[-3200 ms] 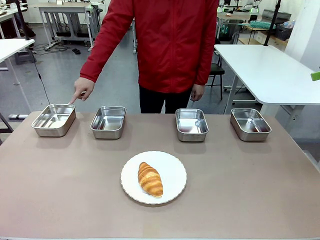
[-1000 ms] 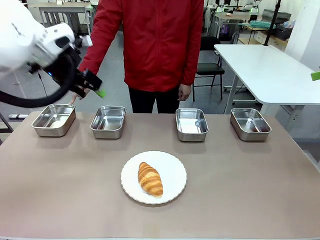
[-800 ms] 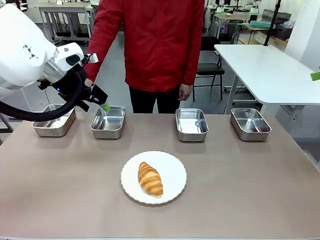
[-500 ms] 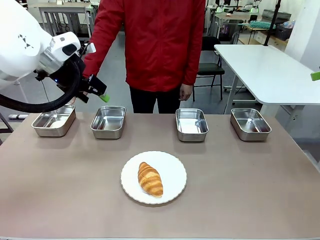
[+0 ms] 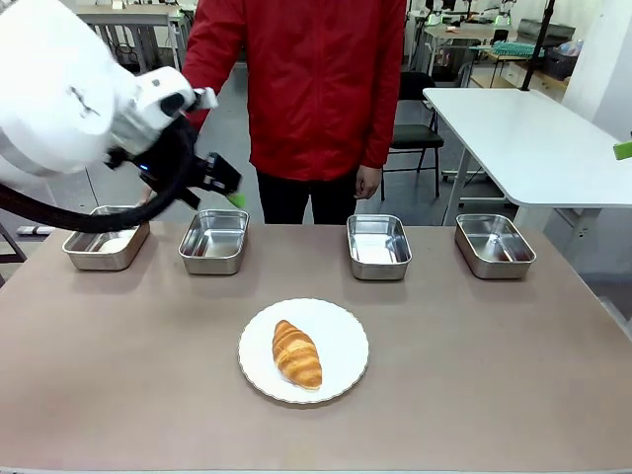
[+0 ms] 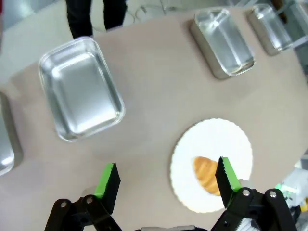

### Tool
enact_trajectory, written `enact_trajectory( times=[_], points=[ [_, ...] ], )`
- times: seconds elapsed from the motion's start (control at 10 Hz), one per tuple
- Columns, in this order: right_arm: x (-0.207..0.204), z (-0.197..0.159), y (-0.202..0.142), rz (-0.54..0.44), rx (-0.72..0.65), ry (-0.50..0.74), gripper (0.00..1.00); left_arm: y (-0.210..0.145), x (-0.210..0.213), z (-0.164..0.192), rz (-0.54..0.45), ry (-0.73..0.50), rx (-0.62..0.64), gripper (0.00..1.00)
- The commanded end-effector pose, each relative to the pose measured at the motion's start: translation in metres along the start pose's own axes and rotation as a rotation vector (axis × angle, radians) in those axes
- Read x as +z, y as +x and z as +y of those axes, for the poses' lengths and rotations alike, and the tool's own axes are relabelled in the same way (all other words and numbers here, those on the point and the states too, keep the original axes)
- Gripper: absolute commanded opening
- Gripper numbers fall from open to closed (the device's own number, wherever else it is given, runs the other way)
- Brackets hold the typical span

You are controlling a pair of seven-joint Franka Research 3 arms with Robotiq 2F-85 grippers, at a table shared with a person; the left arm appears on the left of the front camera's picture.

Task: Place the bread in the container.
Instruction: Place the Butter Roll into the Airtight Container indicated by the human.

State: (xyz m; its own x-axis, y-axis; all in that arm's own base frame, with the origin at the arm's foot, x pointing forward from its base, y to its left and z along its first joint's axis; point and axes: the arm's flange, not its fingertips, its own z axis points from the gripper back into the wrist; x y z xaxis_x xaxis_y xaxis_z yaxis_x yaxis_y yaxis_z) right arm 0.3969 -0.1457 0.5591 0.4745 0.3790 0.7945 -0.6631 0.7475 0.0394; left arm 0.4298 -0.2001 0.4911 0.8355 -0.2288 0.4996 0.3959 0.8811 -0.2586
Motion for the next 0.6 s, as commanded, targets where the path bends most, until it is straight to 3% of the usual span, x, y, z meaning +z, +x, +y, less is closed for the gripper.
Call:
enact_trajectory(
  times=[0.0,0.2,0.4,0.5],
  points=[
    [0.001,0.0,0.0,-0.017,0.006,0.005,1.0,-0.017,-0.014,-0.051,0.072,0.115,0.179,1.0],
    [0.001,0.0,0.0,-0.017,0.006,0.005,1.0,-0.03,-0.037,-0.079,0.114,0.19,0.345,1.0],
    [0.001,0.0,0.0,-0.017,0.006,0.005,1.0,-0.051,-0.065,-0.101,0.141,0.192,0.454,1.0],
    [0.001,0.0,0.0,-0.017,0.006,0.005,1.0,-0.062,-0.079,-0.109,0.168,0.131,0.505,1.0]
  ],
)
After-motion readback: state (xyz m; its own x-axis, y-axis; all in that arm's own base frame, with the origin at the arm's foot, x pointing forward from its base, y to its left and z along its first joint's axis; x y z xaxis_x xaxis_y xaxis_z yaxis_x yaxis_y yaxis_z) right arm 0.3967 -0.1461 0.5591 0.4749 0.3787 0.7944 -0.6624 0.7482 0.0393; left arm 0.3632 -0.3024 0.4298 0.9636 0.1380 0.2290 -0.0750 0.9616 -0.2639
